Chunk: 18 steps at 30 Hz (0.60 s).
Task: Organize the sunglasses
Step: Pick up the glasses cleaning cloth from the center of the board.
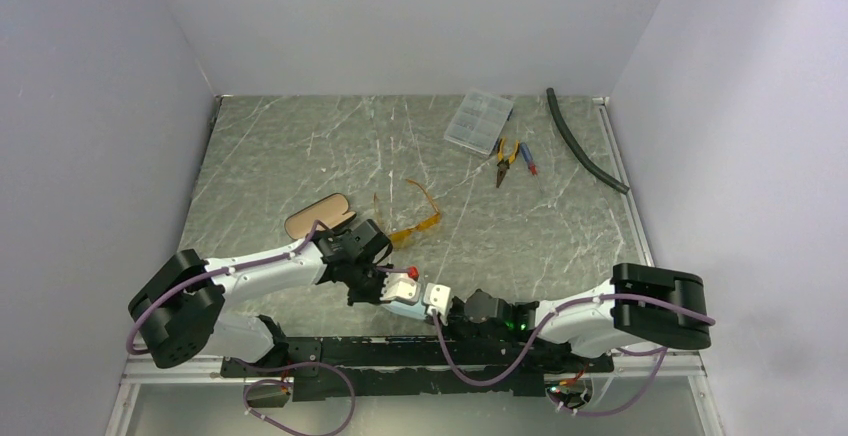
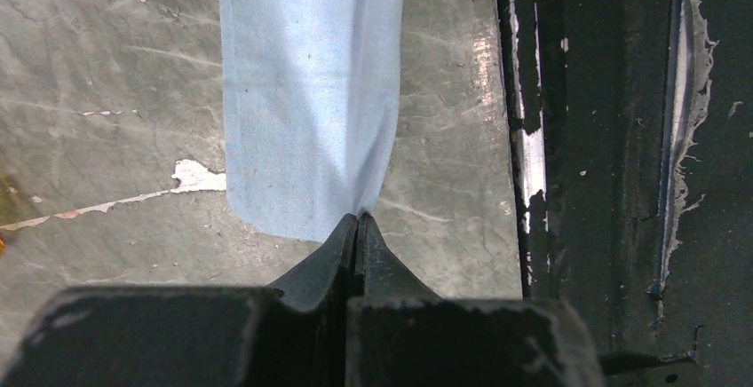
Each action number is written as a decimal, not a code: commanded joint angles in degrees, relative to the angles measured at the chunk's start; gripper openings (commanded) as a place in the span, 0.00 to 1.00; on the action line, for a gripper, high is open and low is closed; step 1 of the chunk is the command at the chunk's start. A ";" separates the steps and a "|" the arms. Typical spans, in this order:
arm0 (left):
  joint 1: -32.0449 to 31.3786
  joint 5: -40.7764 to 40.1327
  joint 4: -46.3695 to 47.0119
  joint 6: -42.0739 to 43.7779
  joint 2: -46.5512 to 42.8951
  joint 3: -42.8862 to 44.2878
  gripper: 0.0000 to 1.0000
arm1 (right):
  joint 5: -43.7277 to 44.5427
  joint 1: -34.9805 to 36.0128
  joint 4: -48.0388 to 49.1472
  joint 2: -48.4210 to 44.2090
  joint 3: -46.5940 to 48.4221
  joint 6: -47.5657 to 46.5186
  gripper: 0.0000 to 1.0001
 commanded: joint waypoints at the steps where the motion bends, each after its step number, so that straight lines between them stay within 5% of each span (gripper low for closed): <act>1: 0.43 1.48 -1.64 -1.15 -1.18 2.20 0.03 | -1.26 0.29 -3.56 -1.22 2.09 1.45 0.00; 6: 3.10 1.36 -5.33 -4.31 -2.09 5.85 0.03 | 2.19 -1.06 -11.22 -8.00 5.95 0.43 0.00; 11: 7.17 -0.85 -11.26 -6.02 -5.35 11.57 0.03 | -6.33 -12.06 -21.37 -13.82 15.05 -4.32 0.00; 18: 14.52 -9.11 -16.80 -7.79 -9.31 17.57 0.03 | -18.48 -24.37 -24.95 -3.52 30.75 -14.51 0.00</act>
